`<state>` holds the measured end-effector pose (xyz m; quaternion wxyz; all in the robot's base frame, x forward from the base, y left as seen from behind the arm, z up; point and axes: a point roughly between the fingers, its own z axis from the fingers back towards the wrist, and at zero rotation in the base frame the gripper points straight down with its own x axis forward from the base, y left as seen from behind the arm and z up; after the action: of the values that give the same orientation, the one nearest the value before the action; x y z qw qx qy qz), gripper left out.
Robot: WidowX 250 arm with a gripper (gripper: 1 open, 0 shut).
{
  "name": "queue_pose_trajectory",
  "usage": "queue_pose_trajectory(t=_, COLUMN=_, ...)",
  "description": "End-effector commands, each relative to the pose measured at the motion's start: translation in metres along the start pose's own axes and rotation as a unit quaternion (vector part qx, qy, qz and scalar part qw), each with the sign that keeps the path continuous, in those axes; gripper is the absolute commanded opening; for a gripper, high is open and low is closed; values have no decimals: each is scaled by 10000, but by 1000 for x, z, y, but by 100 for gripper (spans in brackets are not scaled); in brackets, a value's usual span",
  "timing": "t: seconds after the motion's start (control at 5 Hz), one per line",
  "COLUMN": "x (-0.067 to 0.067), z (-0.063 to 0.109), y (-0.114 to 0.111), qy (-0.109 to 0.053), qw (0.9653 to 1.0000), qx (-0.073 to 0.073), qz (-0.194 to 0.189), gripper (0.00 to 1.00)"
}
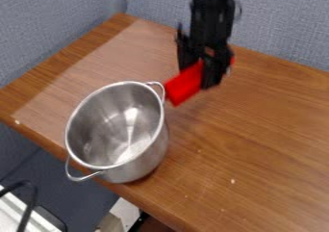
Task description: Put the red object in the metal pot
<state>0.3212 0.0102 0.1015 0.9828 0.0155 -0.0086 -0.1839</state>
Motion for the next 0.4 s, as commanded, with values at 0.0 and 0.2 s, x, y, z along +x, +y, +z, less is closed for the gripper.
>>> queue_pose_trajectory(t=0.0, x=-25, z=39, y=6, qy=-124, qw=9999, qx=20, qz=108, gripper=0)
queue_pose_trajectory(t=0.2, x=-61, z=41, y=17, qy=-66, qw=9995, qx=15, qz=295, gripper=0)
